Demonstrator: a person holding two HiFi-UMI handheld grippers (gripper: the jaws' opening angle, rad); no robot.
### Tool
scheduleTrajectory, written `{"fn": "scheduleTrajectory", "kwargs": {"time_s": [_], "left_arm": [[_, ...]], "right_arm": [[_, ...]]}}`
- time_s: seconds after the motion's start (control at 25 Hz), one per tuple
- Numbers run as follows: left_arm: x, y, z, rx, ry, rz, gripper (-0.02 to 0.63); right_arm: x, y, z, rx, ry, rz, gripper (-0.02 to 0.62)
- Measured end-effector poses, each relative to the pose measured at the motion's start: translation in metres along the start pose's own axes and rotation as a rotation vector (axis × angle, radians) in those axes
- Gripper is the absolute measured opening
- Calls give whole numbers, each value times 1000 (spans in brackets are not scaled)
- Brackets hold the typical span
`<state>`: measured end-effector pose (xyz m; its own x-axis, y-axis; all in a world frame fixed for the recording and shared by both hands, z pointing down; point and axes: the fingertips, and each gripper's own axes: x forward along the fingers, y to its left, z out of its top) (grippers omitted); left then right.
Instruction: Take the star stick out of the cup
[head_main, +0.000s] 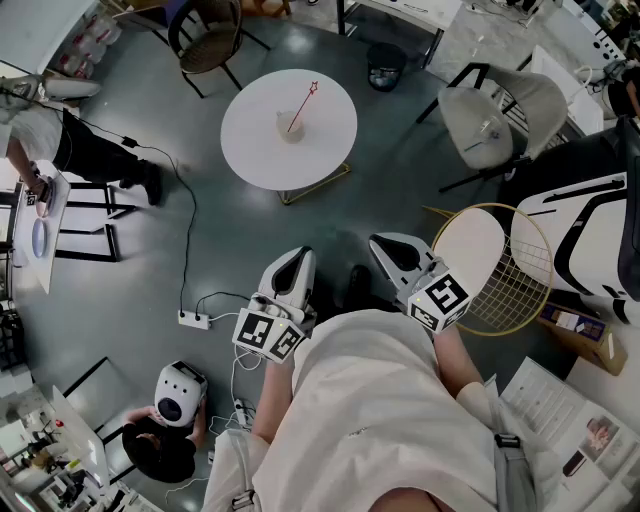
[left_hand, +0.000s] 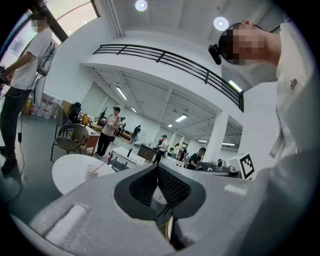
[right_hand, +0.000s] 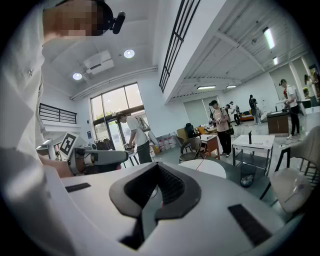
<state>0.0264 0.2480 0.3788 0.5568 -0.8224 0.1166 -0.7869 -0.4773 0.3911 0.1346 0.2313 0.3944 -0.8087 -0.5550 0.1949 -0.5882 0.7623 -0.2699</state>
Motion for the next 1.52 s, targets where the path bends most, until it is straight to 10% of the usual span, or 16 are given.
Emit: {"fn": "scheduleTrajectory", "kwargs": {"time_s": [1.52], "left_arm": [[-14, 39, -13, 25, 77, 132, 11]], "right_arm": [[27, -8, -6, 59, 14, 6, 9]]}}
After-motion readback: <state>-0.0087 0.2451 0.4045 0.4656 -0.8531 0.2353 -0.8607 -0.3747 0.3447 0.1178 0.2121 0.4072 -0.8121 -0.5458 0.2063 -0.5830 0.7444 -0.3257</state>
